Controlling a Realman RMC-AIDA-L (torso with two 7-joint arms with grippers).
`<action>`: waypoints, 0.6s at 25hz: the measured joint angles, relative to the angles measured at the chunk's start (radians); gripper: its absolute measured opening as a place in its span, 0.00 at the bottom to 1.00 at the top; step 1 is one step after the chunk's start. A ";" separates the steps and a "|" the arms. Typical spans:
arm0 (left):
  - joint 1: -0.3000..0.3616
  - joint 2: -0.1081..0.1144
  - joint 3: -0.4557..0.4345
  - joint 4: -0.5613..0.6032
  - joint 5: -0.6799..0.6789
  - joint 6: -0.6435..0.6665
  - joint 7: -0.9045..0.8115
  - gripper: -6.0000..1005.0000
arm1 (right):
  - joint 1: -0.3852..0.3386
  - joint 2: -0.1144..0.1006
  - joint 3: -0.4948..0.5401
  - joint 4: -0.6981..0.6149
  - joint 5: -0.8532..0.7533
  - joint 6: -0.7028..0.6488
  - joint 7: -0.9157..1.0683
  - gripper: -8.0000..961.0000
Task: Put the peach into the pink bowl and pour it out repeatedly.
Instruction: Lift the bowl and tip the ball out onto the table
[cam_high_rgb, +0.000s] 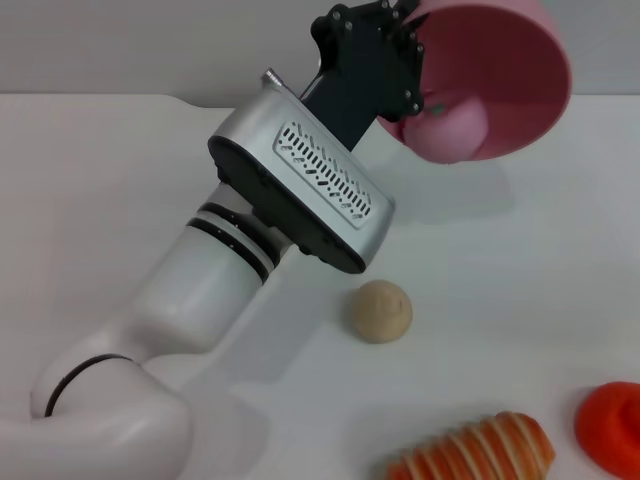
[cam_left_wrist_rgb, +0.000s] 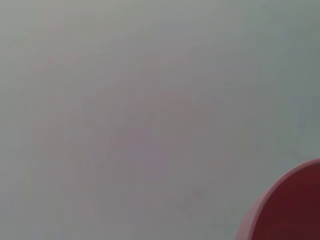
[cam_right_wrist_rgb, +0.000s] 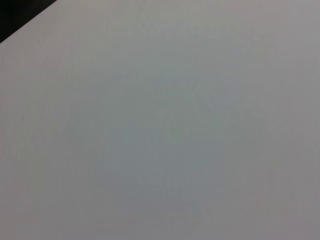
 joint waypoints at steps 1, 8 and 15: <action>0.000 0.000 0.001 0.000 0.000 -0.002 0.001 0.05 | 0.000 0.000 0.000 0.001 0.000 0.000 0.000 0.55; 0.000 0.000 0.015 -0.014 0.003 -0.033 0.006 0.05 | 0.004 0.002 0.000 0.007 0.000 0.000 0.000 0.55; 0.000 0.001 0.020 -0.024 0.008 -0.048 0.008 0.05 | 0.006 0.005 0.000 0.007 0.002 0.000 0.000 0.55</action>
